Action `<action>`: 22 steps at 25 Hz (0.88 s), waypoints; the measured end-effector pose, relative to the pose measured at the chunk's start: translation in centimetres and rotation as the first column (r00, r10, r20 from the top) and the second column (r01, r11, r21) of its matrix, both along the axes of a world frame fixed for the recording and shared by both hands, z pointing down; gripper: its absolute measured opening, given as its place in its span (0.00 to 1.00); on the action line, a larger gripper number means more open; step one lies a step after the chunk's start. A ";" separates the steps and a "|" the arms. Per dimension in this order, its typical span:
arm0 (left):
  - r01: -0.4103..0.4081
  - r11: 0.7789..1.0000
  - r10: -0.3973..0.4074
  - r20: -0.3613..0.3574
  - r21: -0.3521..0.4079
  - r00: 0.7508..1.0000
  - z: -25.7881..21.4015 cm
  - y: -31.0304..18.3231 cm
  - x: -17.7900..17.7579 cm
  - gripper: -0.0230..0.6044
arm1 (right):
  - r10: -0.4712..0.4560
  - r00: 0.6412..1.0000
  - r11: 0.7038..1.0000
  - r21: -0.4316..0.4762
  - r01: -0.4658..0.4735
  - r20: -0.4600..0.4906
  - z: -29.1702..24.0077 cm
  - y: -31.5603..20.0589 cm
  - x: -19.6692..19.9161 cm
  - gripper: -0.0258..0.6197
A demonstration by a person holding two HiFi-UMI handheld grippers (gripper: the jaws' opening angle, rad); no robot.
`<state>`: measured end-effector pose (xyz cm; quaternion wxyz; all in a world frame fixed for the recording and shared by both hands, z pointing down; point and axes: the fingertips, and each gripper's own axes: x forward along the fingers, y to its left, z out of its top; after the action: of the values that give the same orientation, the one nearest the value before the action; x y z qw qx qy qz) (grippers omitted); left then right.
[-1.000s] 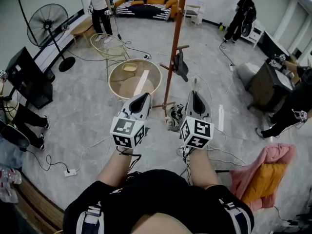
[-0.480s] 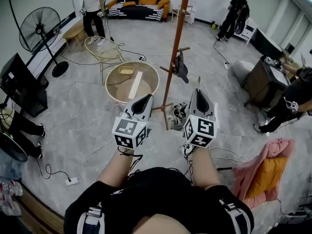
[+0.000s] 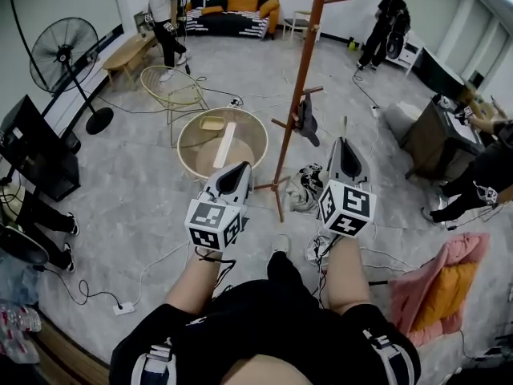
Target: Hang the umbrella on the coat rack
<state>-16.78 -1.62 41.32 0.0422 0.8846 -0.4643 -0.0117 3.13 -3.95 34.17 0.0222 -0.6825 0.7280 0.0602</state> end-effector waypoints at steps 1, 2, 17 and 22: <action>0.002 1.000 -0.002 0.003 -0.002 1.000 0.1 -0.9 -0.1 0.06 | 0.001 1.000 1.000 0.001 -0.001 0.002 0.0 -1.0 0.0 0.06; 0.002 1.000 -0.002 0.008 -0.003 1.000 0.2 -1.8 0.0 0.06 | 0.002 1.000 1.000 0.003 -0.002 0.004 0.0 -1.9 0.2 0.06; 0.027 0.999 -0.029 0.058 0.039 0.998 -3.4 -20.4 9.3 0.06 | -0.075 0.996 0.995 0.057 0.077 -0.046 -4.4 -19.8 7.1 0.06; 0.068 0.997 -0.070 0.059 0.031 0.996 -3.6 -25.6 12.5 0.06 | -0.086 0.985 0.987 0.122 0.105 -0.146 -7.5 -25.4 9.6 0.06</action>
<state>-4.30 -27.21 37.76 0.0151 0.8686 -0.4953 0.0067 12.69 -29.34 26.71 0.0179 -0.6380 0.7543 0.1538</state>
